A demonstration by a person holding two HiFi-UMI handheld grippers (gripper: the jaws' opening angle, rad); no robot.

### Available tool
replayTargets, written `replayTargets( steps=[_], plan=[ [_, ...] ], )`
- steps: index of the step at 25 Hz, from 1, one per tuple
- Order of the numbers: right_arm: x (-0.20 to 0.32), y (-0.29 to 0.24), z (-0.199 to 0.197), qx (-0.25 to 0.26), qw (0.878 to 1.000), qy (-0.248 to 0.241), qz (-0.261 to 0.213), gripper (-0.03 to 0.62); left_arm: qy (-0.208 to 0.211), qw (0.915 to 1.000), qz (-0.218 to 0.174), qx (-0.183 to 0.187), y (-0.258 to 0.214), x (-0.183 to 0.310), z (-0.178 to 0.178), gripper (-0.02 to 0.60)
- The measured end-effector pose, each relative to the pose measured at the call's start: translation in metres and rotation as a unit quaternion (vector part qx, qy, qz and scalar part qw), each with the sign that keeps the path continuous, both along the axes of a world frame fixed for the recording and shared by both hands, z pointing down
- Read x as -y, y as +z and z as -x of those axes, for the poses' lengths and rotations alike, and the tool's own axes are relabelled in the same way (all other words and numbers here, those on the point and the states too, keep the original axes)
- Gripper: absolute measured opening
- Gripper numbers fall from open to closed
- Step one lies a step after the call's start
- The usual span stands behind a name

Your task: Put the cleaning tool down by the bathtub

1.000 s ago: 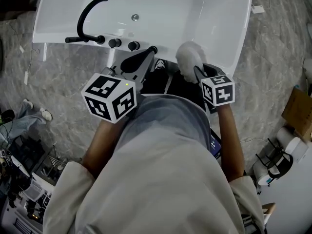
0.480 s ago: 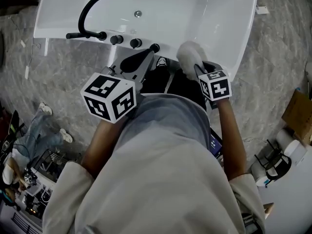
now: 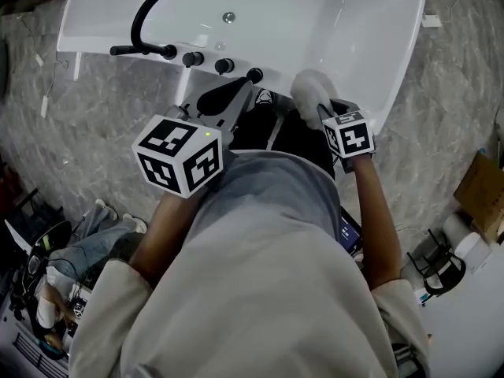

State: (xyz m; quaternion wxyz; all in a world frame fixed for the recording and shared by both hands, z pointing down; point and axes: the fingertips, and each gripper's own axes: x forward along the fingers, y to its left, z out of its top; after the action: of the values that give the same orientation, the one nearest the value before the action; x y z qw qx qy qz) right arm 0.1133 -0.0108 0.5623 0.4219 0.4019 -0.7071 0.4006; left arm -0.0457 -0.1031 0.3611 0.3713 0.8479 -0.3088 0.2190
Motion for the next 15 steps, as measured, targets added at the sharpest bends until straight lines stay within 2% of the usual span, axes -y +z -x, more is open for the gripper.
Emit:
replayTargets(
  steps=[15],
  plan=[
    [0.003, 0.028, 0.006, -0.015, 0.998, -0.047, 0.024, 0.08, -0.025, 0.9996, 0.013, 0.003, 0.007, 0.004, 0.009, 0.009]
  ],
)
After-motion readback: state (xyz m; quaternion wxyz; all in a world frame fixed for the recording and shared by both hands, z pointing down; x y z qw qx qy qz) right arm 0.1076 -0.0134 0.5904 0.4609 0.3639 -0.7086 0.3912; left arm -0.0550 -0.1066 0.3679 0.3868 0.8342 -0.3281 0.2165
